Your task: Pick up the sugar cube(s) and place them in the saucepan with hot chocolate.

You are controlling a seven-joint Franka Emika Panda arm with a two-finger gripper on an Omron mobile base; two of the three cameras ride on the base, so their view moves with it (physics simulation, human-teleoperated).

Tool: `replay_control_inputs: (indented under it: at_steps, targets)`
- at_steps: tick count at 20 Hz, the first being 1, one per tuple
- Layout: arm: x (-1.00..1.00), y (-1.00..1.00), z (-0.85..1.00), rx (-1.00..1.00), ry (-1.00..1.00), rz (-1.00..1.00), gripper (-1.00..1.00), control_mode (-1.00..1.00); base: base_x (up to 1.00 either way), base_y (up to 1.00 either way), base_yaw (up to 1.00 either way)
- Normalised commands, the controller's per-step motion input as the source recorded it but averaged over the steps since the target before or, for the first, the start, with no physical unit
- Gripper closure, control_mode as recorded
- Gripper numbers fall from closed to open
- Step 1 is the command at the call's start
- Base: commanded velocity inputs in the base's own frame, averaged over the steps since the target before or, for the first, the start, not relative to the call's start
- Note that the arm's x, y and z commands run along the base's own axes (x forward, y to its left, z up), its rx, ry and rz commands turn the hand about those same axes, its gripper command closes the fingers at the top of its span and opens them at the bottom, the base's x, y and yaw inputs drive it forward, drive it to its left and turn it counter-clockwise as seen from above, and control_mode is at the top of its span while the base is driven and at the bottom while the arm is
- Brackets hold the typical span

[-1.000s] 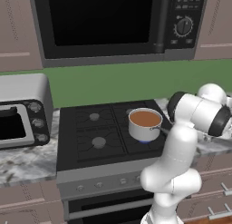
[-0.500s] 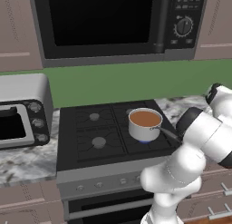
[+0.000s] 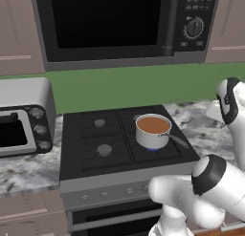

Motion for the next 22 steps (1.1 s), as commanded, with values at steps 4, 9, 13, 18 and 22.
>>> replay_control_inputs:
  at_steps: [4, 9, 13, 18, 22]
  targets:
    - [0.00, 0.97, 0.68, 0.00, -0.04, 0.01, 1.00, -1.00, 0.00, 0.00, 0.00]
    - [0.00, 0.99, 0.55, 0.00, 0.00, 0.00, 1.00, -1.00, 0.00, 0.00, 0.00]
    - [0.04, 0.65, 0.16, -0.07, 0.00, 0.00, 1.00, -1.00, 0.00, 0.00, 0.00]
    - [0.28, 0.28, 0.00, -0.16, 0.00, 0.00, 1.00, -1.00, 0.00, 0.00, 0.00]
    - [0.35, 0.18, -0.06, -0.08, 0.00, 0.00, 1.00, -1.00, 0.00, 0.00, 0.00]
